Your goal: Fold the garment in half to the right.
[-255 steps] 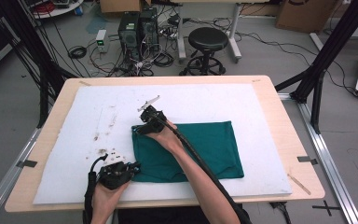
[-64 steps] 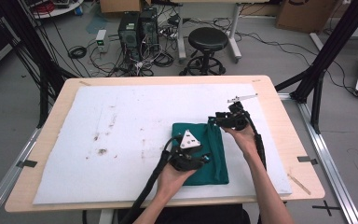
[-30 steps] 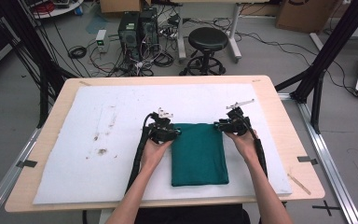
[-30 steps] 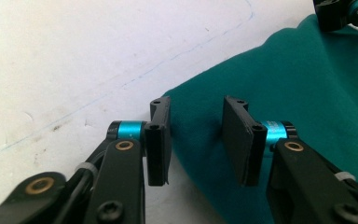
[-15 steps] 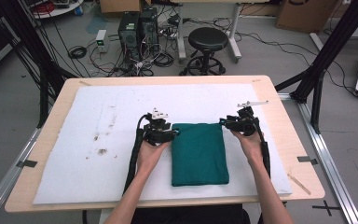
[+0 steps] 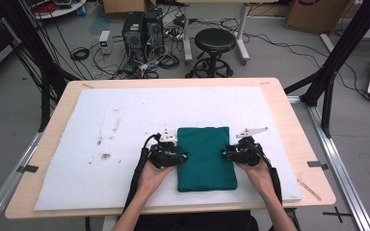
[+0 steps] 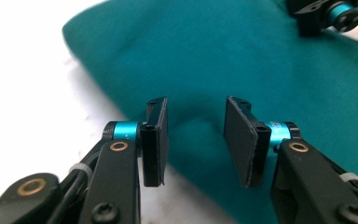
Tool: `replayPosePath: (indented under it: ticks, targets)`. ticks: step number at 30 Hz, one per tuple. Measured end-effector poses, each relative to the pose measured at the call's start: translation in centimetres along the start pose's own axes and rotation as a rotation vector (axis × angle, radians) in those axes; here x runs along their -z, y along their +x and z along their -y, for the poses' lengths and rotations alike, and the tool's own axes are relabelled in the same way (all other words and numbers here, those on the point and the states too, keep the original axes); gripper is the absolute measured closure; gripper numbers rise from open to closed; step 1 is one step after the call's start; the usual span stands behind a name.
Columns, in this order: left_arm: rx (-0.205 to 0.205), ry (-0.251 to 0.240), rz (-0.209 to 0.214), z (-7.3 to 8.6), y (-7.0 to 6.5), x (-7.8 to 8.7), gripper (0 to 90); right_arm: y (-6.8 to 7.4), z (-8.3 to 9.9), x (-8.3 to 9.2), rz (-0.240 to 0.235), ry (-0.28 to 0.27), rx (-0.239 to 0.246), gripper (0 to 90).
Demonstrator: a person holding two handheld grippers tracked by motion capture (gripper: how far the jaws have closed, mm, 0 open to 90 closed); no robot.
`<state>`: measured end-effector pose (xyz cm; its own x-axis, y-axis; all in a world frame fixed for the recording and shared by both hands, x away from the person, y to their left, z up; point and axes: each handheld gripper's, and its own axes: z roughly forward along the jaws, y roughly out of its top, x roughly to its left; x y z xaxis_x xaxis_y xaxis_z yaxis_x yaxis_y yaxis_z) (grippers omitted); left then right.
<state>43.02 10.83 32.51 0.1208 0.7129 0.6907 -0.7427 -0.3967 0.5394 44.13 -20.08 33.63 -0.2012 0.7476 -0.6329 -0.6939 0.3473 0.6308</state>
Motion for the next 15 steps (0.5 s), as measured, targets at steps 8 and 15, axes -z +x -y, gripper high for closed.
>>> replayPosePath:
  ticks: [8,15]
  targets:
    - [-0.068,-0.078,0.068,0.7,-2.2,3.2,58.8,1.6,1.5,2.6,-0.051,-0.083,0.012,61.6]
    - [-0.185,-0.029,0.085,2.8,-4.9,3.6,58.5,3.8,3.8,3.7,-0.062,-0.049,0.083,61.3]
